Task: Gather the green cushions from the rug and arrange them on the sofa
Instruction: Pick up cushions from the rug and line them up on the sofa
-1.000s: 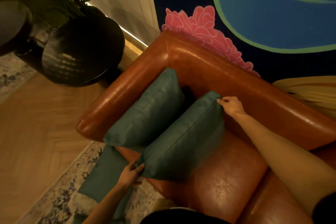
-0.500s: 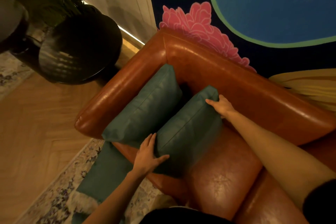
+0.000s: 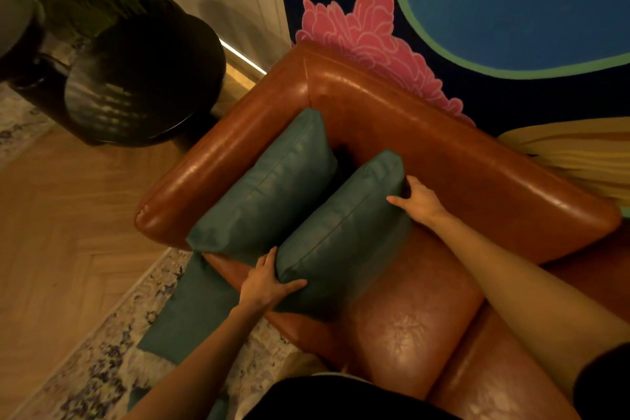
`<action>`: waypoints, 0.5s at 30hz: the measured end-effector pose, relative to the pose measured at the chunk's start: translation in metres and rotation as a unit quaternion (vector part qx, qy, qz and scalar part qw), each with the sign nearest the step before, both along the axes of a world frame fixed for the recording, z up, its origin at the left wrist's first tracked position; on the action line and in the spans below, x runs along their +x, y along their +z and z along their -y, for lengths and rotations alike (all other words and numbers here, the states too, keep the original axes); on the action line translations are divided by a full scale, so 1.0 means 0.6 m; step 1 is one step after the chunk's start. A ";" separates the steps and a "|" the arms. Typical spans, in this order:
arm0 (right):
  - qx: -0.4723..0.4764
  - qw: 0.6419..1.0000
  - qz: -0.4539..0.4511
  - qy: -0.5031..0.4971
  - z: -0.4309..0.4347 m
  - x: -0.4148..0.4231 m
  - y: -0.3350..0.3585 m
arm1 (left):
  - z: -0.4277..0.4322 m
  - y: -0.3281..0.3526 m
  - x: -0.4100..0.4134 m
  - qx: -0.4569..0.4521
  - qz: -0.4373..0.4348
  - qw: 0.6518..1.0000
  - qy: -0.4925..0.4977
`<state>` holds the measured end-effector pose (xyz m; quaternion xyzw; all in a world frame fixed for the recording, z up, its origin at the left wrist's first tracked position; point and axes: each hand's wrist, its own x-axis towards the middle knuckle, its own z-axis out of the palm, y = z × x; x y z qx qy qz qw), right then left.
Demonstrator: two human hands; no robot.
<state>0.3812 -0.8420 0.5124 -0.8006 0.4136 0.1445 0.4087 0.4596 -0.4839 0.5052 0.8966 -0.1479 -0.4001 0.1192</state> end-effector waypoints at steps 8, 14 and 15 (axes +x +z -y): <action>0.003 0.998 0.047 -0.052 -0.046 -0.068 -0.007 | 0.002 0.000 -0.015 -0.042 0.067 0.997 -0.003; 0.042 0.987 0.135 -0.072 -0.097 -0.143 -0.006 | 0.011 0.037 -0.051 -0.196 0.101 0.973 0.066; 0.042 0.986 0.145 -0.070 -0.103 -0.155 -0.002 | 0.015 0.046 -0.063 -0.222 0.104 0.966 0.081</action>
